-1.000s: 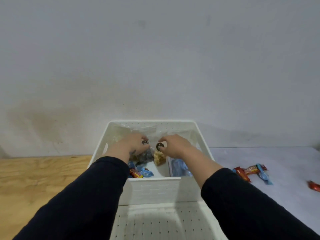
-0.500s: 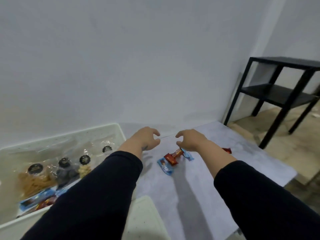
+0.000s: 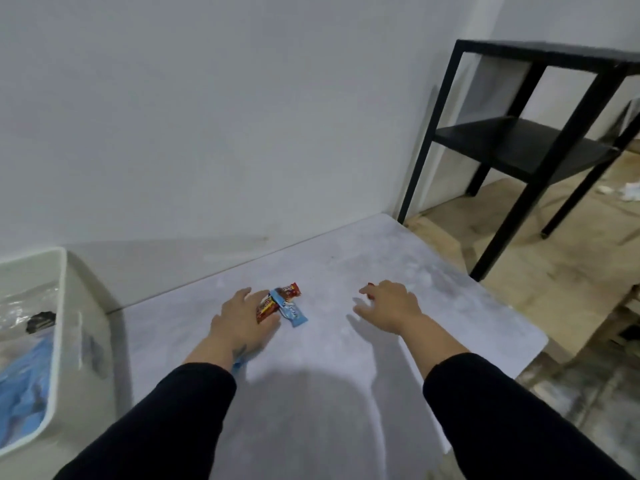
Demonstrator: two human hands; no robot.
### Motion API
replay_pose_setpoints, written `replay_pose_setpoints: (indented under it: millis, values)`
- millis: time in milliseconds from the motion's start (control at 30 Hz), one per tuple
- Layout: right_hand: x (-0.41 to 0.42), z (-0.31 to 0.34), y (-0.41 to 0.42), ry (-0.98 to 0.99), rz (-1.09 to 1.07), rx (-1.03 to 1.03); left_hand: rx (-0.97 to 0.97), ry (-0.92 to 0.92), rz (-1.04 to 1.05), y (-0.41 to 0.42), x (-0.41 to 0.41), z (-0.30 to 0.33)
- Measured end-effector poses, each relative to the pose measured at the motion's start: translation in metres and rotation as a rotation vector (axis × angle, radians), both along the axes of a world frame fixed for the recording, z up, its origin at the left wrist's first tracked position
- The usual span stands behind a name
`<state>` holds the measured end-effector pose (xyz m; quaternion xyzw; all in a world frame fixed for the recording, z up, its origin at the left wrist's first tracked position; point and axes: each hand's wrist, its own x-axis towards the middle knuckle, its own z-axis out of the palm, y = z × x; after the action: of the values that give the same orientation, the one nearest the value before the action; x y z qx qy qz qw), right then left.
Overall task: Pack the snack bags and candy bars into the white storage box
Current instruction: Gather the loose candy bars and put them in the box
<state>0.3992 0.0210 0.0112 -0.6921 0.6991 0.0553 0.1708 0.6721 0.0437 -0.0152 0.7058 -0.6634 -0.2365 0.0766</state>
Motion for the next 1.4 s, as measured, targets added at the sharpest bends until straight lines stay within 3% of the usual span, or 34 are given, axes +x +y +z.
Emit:
replay_pose_setpoints:
  millis: [267, 433, 667, 800, 967, 1133, 1267, 1400]
  values:
    - [-0.024, -0.077, -0.036, -0.024, 0.072, -0.109, -0.115, -0.236, 0.15, -0.014, -0.028, -0.06]
    - [0.022, -0.093, -0.044, -0.087, 0.144, -0.2, -0.138, -0.303, 0.173, -0.017, -0.036, -0.073]
    - [0.08, -0.095, -0.048, -0.139, 0.302, -0.301, -0.15, -0.538, 0.157, -0.005, -0.018, -0.06]
    - [0.097, -0.105, -0.05, -0.095, 0.322, -0.417, -0.074, -0.454, 0.311, 0.006, -0.01, -0.066]
    - [0.105, -0.109, -0.041, -0.128, 0.347, -0.591, -0.189, -0.394, 0.375, 0.012, -0.007, -0.073]
    - [0.11, -0.106, -0.031, -0.1, 0.364, -0.574, -0.331, -0.397, 0.273, 0.021, -0.003, -0.077]
    - [0.11, -0.103, -0.019, -0.077, 0.386, -0.566, -0.304, -0.341, 0.163, 0.032, 0.004, -0.073]
    - [0.108, -0.101, -0.006, -0.075, 0.382, -0.531, -0.233, -0.196, 0.213, 0.045, 0.013, -0.061]
